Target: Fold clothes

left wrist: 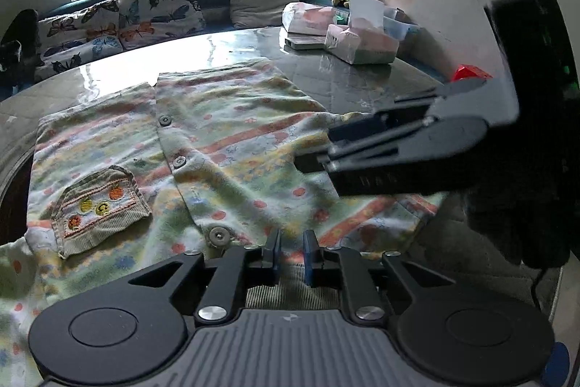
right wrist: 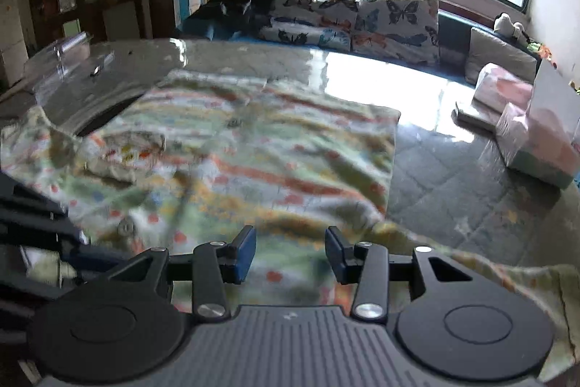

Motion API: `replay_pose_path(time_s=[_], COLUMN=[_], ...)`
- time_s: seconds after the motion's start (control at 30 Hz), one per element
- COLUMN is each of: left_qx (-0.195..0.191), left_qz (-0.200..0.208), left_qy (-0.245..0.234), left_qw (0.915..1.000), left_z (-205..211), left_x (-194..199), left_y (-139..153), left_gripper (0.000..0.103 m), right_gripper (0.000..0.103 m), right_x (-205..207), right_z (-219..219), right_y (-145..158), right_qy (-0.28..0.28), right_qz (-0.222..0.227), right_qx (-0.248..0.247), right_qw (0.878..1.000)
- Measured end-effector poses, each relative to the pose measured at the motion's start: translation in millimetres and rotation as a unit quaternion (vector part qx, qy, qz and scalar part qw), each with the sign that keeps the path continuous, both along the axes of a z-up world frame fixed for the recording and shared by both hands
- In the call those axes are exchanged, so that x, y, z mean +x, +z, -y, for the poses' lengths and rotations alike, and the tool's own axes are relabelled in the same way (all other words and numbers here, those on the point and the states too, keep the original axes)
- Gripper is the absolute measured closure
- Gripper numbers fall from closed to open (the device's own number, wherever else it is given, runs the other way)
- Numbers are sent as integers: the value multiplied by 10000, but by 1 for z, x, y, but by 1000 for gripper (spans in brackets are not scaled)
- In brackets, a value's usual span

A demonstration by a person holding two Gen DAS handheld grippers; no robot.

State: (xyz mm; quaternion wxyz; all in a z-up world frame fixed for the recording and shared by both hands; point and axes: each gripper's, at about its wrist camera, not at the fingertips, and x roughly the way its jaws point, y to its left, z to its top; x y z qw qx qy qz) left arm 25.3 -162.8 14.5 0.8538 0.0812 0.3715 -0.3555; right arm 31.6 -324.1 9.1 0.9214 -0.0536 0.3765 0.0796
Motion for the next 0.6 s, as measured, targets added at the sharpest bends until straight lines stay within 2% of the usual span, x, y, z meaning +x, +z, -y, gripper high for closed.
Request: replay_pose_path(time_s=[0.13, 0.37, 0.47, 0.6], left_qx=[2, 56, 81, 130], left_qz=[9, 99, 129, 160], left_qy=[33, 37, 21, 10], left_qw=[10000, 9999, 9999, 9998], left_z=[1, 4, 5, 6], left_x=[-1, -6, -8, -8], left_y=[1, 0, 1, 0], left_gripper=[85, 80, 77, 76], right_gripper=[58, 56, 50, 50], right_x=[-15, -43, -54, -61], right_z=[7, 35, 49, 72], right_y=[2, 1, 0, -1], right_qy=[-83, -486, -673, -1017], right_qz=[47, 66, 78, 111], right_qx=[30, 198, 260, 280], right_qw=[10000, 9986, 9974, 9944])
